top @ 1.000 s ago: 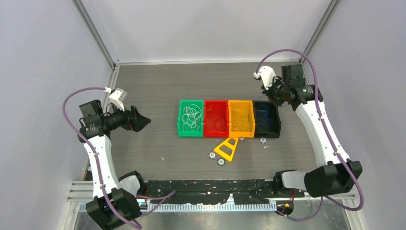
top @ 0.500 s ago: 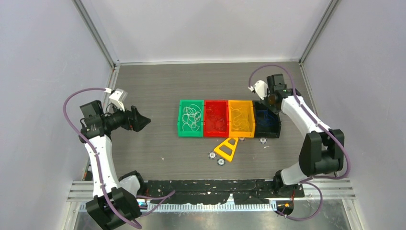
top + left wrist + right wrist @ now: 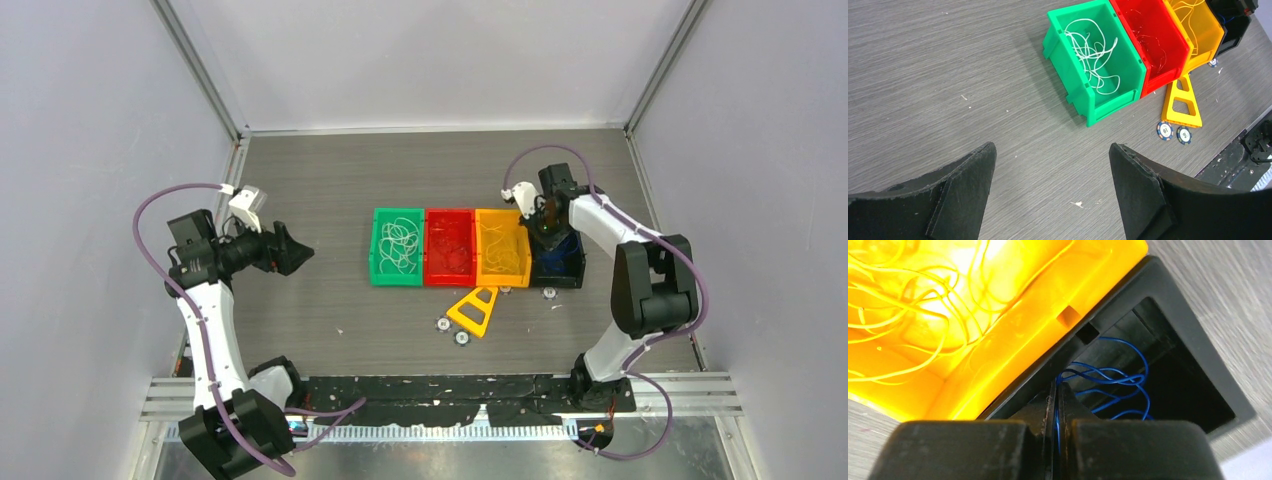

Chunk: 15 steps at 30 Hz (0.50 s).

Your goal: Untangle the cables

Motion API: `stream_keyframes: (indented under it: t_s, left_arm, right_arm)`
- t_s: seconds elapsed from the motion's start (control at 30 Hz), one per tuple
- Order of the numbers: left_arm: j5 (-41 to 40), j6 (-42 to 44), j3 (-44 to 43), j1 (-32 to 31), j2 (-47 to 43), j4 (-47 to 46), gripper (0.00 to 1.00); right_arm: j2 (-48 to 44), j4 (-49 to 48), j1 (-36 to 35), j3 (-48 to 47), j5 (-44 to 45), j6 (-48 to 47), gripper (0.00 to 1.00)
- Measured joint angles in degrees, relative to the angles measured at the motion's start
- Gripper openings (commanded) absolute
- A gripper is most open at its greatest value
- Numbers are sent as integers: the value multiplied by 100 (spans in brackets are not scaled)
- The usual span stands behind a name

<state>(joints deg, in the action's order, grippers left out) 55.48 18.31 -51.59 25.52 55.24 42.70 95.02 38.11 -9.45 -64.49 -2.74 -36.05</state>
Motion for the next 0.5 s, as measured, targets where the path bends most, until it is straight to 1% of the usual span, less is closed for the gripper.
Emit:
stream_keyframes:
  t_s: [0.13, 0.17, 0.2, 0.23, 0.27, 0.3, 0.33, 0.37, 0.4, 0.47, 0.5]
  left_arm:
    - [-4, 33, 0, -2, 2, 24, 85]
    - [-4, 35, 0, -2, 2, 37, 86]
    - [-7, 37, 0, -2, 4, 42, 87]
    - [-9, 39, 0, -2, 9, 44, 88]
    - [-13, 46, 0, -2, 13, 46, 88]
    - [-20, 50, 0, -2, 15, 52, 89]
    - [-24, 57, 0, 0, 17, 66, 89]
    - [-26, 59, 0, -2, 15, 74, 89]
    - [-26, 61, 0, -2, 15, 81, 89]
    - [-26, 61, 0, -2, 15, 85, 89]
    - [-26, 61, 0, -2, 15, 85, 89]
  right_arm:
    - [221, 4, 175, -52, -535, 66, 6]
    - [304, 0, 251, -96, -682, 68, 8]
    - [393, -11, 334, -136, -800, 68, 16]
    - [481, -11, 411, -175, -890, 66, 21]
    - [546, -7, 476, -199, -960, 72, 32]
    - [601, 13, 544, -219, -1027, 68, 37]
    - [616, 37, 586, -225, -1075, 79, 47]
    - [616, 90, 640, -227, -1132, 52, 50]
    - [592, 149, 680, -245, -1165, 50, 57]
    - [505, 245, 704, -282, -1209, 37, 63]
    - [428, 328, 699, -321, -1226, 28, 64]
